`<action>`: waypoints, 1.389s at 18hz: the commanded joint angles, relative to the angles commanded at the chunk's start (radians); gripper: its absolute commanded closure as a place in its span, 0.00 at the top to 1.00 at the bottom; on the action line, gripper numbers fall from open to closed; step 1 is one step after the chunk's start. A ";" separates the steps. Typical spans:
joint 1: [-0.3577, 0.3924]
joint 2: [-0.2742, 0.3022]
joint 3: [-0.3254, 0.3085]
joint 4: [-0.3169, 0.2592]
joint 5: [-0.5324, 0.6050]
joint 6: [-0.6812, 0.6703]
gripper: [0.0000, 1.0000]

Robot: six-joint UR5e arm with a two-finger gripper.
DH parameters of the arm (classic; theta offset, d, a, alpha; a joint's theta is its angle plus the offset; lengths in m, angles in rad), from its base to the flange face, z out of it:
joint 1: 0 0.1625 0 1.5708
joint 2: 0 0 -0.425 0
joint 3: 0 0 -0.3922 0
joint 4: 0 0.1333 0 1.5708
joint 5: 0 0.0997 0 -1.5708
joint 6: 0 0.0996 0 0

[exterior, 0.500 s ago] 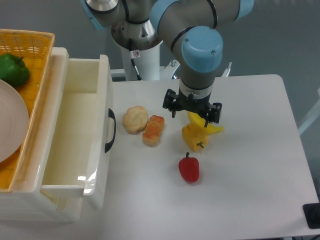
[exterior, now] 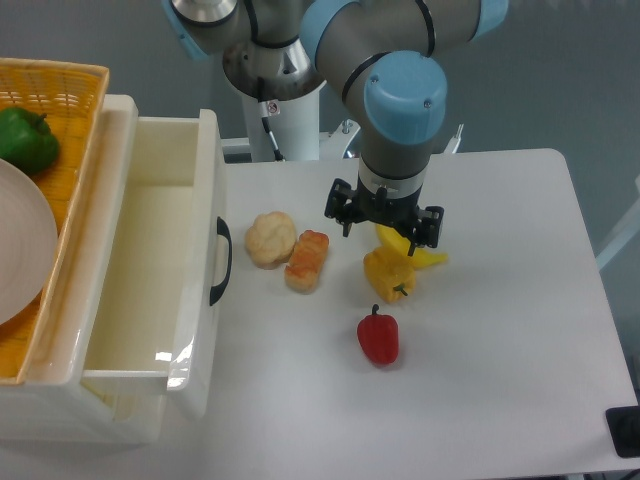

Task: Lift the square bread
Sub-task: 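Move the gripper over the small rectangular orange-brown bread and lower it, then close the gripper around the rectangular bread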

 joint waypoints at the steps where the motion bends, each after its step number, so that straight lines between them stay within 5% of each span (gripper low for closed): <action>1: -0.002 -0.005 -0.011 0.009 0.000 -0.002 1.00; 5: -0.014 0.005 -0.136 0.113 0.001 0.003 1.00; 25: -0.104 -0.061 -0.287 0.106 0.031 0.038 1.00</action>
